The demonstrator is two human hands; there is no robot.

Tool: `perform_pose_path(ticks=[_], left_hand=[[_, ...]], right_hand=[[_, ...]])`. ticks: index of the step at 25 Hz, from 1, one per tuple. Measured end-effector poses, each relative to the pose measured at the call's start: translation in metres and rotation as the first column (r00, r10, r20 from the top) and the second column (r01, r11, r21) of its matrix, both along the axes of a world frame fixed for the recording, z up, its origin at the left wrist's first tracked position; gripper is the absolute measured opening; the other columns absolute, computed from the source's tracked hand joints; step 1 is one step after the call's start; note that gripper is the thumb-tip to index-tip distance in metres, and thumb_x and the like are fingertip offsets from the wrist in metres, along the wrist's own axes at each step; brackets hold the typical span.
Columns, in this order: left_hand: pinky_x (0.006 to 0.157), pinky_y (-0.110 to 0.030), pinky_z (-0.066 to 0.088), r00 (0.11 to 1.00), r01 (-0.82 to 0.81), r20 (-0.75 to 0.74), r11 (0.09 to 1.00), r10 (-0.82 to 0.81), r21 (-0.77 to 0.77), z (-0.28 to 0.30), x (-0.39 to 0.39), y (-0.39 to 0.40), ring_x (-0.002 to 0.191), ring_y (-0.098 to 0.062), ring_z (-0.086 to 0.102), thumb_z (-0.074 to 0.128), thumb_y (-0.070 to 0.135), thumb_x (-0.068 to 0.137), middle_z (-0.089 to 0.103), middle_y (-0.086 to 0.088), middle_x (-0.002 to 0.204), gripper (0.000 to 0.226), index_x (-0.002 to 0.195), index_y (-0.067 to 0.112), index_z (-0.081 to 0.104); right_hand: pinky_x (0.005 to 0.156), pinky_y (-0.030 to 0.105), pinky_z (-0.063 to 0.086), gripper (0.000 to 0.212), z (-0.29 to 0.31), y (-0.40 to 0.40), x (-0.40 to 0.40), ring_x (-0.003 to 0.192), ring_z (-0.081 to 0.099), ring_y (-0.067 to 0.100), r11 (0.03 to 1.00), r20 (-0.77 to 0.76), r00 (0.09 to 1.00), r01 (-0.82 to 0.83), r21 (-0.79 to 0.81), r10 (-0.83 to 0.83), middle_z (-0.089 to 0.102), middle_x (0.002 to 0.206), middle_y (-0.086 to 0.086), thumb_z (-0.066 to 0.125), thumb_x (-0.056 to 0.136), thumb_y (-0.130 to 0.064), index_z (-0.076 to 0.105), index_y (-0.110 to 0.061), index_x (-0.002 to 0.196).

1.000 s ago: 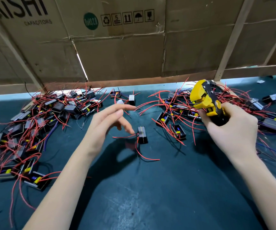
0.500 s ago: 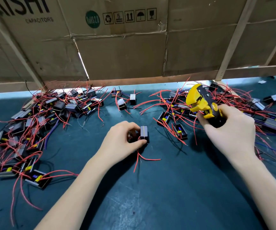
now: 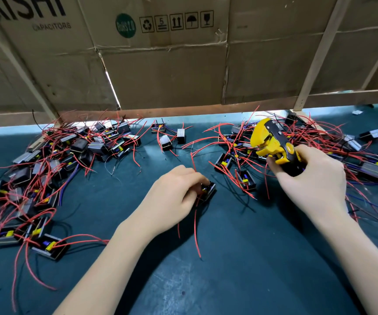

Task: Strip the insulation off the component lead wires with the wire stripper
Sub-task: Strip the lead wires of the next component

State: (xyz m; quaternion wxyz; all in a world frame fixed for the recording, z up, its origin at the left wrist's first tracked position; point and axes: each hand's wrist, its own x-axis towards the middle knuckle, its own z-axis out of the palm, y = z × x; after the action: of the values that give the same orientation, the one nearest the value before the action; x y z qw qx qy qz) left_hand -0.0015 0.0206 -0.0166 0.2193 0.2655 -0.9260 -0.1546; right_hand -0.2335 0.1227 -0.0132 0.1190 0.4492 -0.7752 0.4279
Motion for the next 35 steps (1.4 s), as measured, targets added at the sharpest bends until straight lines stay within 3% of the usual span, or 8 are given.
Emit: perform_pose_path(ticks=[9, 14, 16, 20, 23, 29, 31, 35], left_hand=[[0.076, -0.024, 0.043, 0.999, 0.005, -0.047, 0.993, 0.0, 0.12, 0.0013, 0.0041, -0.0037, 0.081, -0.005, 0.052, 0.071, 0.02, 0.088, 0.057, 0.009, 0.095, 0.012, 0.1, 0.024, 0.072], [0.069, -0.008, 0.033, 1.0, -0.013, -0.016, 0.987, 0.016, 0.163, 0.0027, 0.0073, -0.0066, 0.079, -0.006, 0.054, 0.071, 0.008, 0.081, 0.056, 0.012, 0.091, 0.021, 0.097, 0.021, 0.074], [0.071, -0.011, 0.037, 1.0, -0.008, -0.028, 0.986, 0.013, 0.169, 0.002, 0.0073, -0.0066, 0.08, -0.005, 0.054, 0.075, 0.014, 0.081, 0.058, 0.011, 0.091, 0.016, 0.096, 0.021, 0.073], [0.079, -0.032, 0.048, 0.999, -0.017, -0.043, 0.985, 0.025, 0.172, -0.0016, 0.0051, -0.0056, 0.083, -0.01, 0.058, 0.077, 0.025, 0.082, 0.063, 0.007, 0.088, 0.012, 0.092, 0.023, 0.071], [0.078, -0.035, 0.048, 0.998, -0.015, -0.061, 0.982, 0.027, 0.187, -0.0033, 0.0027, -0.0043, 0.083, -0.012, 0.059, 0.078, 0.028, 0.082, 0.065, 0.005, 0.085, 0.012, 0.088, 0.021, 0.07], [0.068, -0.022, 0.041, 0.996, -0.023, -0.077, 0.986, 0.036, 0.163, -0.0055, 0.0003, -0.0048, 0.079, -0.005, 0.055, 0.074, 0.03, 0.086, 0.062, 0.006, 0.082, 0.012, 0.082, 0.019, 0.069], [0.063, -0.01, 0.033, 0.996, -0.012, -0.087, 0.984, 0.028, 0.18, -0.0047, 0.001, -0.0057, 0.073, -0.002, 0.053, 0.073, 0.023, 0.087, 0.059, 0.007, 0.083, 0.008, 0.081, 0.018, 0.069], [0.062, -0.007, 0.033, 0.998, 0.011, -0.063, 0.978, 0.003, 0.207, -0.0036, 0.0038, -0.0067, 0.076, -0.008, 0.058, 0.067, 0.006, 0.083, 0.06, 0.01, 0.086, 0.014, 0.084, 0.02, 0.07]], right_hand=[[0.07, 0.043, 0.045, 0.03, -0.0001, -0.0006, 0.0019, 0.066, 0.046, 0.026, 1.0, -0.007, 1.0, 0.003, 0.022, -0.003, 0.052, 0.065, 0.0, 0.075, 0.081, -0.035, 0.055, -0.016, 0.068], [0.072, 0.044, 0.046, 0.03, -0.0004, -0.0006, 0.0014, 0.068, 0.05, 0.03, 0.999, -0.014, 1.0, 0.001, 0.043, 0.0, 0.053, 0.067, 0.001, 0.074, 0.08, -0.035, 0.056, -0.014, 0.069], [0.071, 0.044, 0.045, 0.031, -0.0008, -0.0008, 0.0004, 0.068, 0.051, 0.031, 0.999, -0.021, 1.0, 0.002, 0.049, -0.001, 0.054, 0.067, 0.002, 0.074, 0.08, -0.035, 0.057, -0.012, 0.07], [0.072, 0.044, 0.045, 0.03, -0.0015, -0.0017, -0.0005, 0.07, 0.054, 0.033, 0.999, -0.033, 0.999, -0.001, 0.052, 0.003, 0.056, 0.068, 0.003, 0.074, 0.081, -0.035, 0.058, -0.012, 0.071], [0.071, 0.044, 0.046, 0.03, -0.0024, -0.0016, -0.0003, 0.07, 0.054, 0.033, 0.999, -0.044, 0.999, 0.007, 0.053, -0.005, 0.056, 0.068, 0.004, 0.074, 0.08, -0.035, 0.058, -0.012, 0.07], [0.07, 0.044, 0.046, 0.03, -0.003, -0.0018, -0.0013, 0.068, 0.053, 0.033, 0.998, -0.061, 0.998, 0.007, 0.06, -0.003, 0.054, 0.067, 0.002, 0.074, 0.079, -0.035, 0.056, -0.014, 0.069], [0.07, 0.044, 0.046, 0.03, -0.003, -0.002, -0.0018, 0.069, 0.053, 0.033, 0.998, -0.068, 0.998, 0.006, 0.07, -0.001, 0.055, 0.067, 0.002, 0.074, 0.079, -0.034, 0.056, -0.013, 0.069], [0.07, 0.044, 0.045, 0.03, -0.0029, -0.0019, -0.0024, 0.069, 0.052, 0.032, 0.997, -0.065, 0.998, 0.0, 0.082, 0.005, 0.054, 0.067, 0.002, 0.074, 0.079, -0.034, 0.054, -0.015, 0.068]])
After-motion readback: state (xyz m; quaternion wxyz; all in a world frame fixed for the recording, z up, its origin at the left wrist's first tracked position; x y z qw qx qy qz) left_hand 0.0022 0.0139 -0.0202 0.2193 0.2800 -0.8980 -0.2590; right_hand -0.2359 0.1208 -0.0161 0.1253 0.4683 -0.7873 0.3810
